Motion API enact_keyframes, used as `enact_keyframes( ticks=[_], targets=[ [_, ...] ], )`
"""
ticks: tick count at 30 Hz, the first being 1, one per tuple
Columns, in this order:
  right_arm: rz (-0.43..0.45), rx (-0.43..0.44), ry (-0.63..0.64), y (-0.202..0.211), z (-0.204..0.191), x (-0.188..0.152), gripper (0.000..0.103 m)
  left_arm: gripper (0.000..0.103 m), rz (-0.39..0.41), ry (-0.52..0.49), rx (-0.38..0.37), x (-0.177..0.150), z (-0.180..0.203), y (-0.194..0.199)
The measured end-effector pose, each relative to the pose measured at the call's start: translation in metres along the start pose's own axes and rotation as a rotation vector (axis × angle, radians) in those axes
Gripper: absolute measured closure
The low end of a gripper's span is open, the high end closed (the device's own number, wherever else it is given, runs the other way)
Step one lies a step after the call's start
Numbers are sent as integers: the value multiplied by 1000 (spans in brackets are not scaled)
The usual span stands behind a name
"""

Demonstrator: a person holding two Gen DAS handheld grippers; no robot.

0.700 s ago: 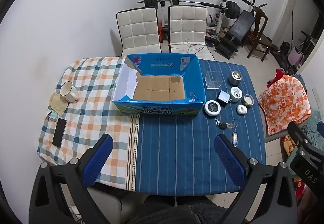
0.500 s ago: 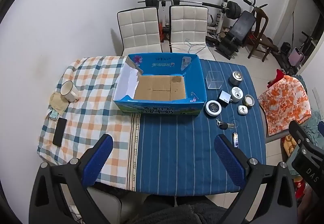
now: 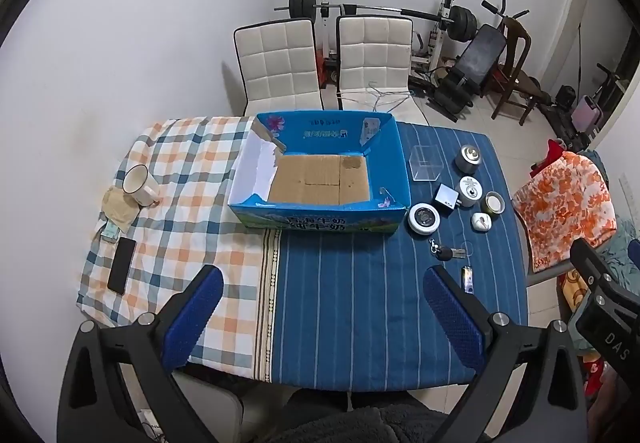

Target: Organize rigid objects

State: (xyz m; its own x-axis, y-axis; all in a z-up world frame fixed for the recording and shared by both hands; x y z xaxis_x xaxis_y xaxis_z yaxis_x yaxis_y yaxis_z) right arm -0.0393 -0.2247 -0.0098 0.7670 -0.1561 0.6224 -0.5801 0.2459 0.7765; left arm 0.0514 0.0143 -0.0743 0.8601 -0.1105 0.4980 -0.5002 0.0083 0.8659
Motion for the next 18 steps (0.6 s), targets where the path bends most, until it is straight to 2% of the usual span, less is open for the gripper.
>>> enact_keyframes(
  ticks=[18],
  targets=[
    [8, 8, 1, 1, -4, 6, 0, 0, 21, -2, 17, 8, 5, 6]
  ],
)
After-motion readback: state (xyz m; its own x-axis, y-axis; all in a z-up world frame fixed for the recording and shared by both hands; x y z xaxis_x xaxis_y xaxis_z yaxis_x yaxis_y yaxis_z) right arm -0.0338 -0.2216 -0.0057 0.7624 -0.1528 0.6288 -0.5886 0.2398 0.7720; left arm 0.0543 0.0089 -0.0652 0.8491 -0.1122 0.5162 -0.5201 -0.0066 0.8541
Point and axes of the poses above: each gripper's, at about its wrist camera, not at the fingertips, and y roughly against the way its jaws point, z to its right, x to its top, the point moved 9 cm from there along -y, roughly the way its jaws point, and after that the axes turned 3 degrees about -y, right-handed, at the moved point
